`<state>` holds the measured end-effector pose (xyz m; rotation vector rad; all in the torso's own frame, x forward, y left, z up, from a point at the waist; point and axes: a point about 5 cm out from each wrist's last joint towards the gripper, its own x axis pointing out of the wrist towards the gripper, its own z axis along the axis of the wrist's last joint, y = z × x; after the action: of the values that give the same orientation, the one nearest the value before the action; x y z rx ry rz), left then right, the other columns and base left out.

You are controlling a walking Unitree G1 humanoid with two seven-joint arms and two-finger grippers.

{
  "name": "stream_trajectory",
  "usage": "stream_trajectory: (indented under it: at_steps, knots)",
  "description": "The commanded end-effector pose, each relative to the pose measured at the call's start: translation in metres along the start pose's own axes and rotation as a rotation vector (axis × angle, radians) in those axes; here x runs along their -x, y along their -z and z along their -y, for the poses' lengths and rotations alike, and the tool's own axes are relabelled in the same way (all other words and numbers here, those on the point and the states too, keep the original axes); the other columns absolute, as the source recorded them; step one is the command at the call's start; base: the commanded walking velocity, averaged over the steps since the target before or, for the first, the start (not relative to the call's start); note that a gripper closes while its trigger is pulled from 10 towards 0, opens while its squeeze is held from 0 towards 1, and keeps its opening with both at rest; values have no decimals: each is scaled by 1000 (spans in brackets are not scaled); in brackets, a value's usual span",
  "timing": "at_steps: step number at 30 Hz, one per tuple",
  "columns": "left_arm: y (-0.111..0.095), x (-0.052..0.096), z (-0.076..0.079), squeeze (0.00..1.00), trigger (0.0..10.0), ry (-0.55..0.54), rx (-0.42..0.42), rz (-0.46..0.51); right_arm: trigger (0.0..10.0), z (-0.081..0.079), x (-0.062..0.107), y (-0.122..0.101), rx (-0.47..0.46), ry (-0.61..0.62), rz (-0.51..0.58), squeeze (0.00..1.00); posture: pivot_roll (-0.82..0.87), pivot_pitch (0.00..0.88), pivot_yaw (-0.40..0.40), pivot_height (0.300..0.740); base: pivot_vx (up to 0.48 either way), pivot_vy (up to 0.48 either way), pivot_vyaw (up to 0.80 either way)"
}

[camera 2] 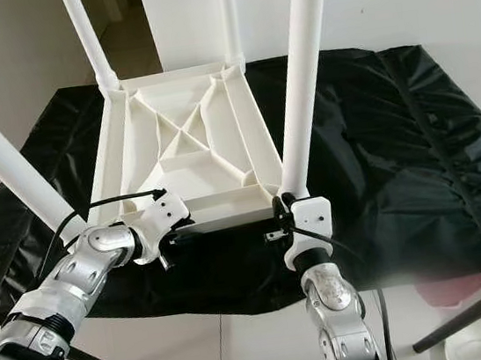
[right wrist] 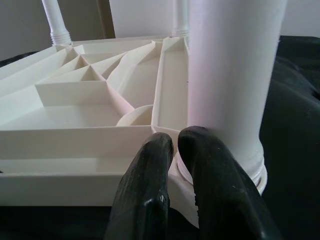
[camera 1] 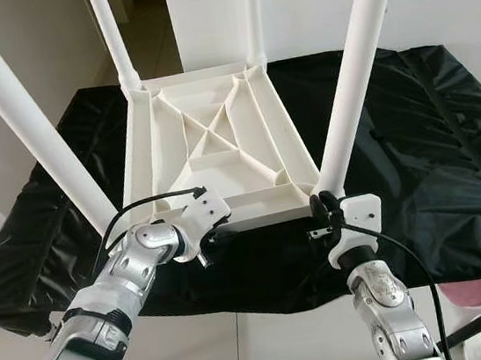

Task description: Building children table

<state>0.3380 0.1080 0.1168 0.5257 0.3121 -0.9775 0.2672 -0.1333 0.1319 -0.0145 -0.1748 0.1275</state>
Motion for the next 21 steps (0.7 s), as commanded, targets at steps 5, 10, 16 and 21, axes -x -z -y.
stream_trajectory:
  at_steps: [5,10,16,21]
  knots:
    - [55,18,19,0,0,-97,222,-128,10000,-1,-1,4,0,-14,-20,0,-42,108,54,740,0,0,0]
    - [60,25,25,0,0,-139,274,-122,10000,0,-1,4,0,-16,-22,0,-34,112,46,740,0,0,0]
    - [68,33,47,0,0,-139,333,-130,10000,-5,-3,5,7,-53,-27,0,-20,125,31,740,0,0,0]
    - [67,36,50,0,0,-165,360,-123,10000,-4,-3,5,10,-58,-29,0,-17,126,24,740,0,0,0]
